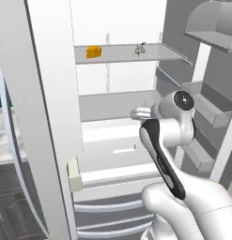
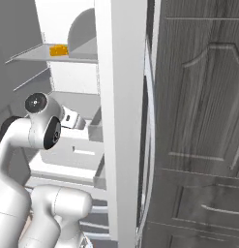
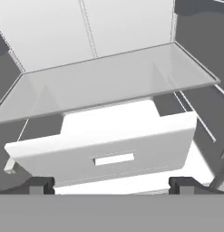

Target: Take the cheese, fish, and potato from the fridge and place them on the plate on the dining counter to create an appetizer plate.

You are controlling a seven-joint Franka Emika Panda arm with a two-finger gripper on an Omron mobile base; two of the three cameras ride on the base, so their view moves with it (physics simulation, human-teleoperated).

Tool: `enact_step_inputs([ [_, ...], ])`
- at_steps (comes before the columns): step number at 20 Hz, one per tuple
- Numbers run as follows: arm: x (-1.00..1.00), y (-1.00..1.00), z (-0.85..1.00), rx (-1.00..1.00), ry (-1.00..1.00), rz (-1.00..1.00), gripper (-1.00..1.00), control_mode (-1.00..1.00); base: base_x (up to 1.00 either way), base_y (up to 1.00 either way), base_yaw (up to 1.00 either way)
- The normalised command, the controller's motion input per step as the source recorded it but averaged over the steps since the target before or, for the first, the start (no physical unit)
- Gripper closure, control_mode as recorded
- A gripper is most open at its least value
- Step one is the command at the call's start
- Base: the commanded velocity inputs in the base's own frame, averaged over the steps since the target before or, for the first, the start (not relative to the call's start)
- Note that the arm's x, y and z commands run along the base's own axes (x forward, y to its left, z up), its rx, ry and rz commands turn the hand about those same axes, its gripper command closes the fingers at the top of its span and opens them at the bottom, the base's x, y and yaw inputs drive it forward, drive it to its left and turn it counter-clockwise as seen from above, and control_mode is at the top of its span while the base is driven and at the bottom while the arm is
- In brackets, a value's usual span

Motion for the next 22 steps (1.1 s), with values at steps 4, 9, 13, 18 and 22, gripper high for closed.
enact_step_inputs([
  [4, 0.0, 0.0, 0.0, 0.0, 0.0, 0.0, -1.0, 1.0, 1.0, 0.0, 0.0],
  [9, 0.0, 0.0, 0.0, 0.0, 0.0, 0.0, -1.0, 1.0, 0.27, 0.0, 0.0],
  [13, 0.0, 0.0, 0.0, 0.0, 0.0, 0.0, -1.0, 1.0, 0.0, 0.0, 0.0],
  [18, 0.11, 0.01, 0.0, 0.0, 0.0, 0.0, -1.0, -1.0, 0.01, 0.01, 0.0],
  [22, 0.16, 0.0, 0.17, 0.0, 0.0, 0.0, -1.0, -1.0, 0.0, 0.0, 0.0],
])
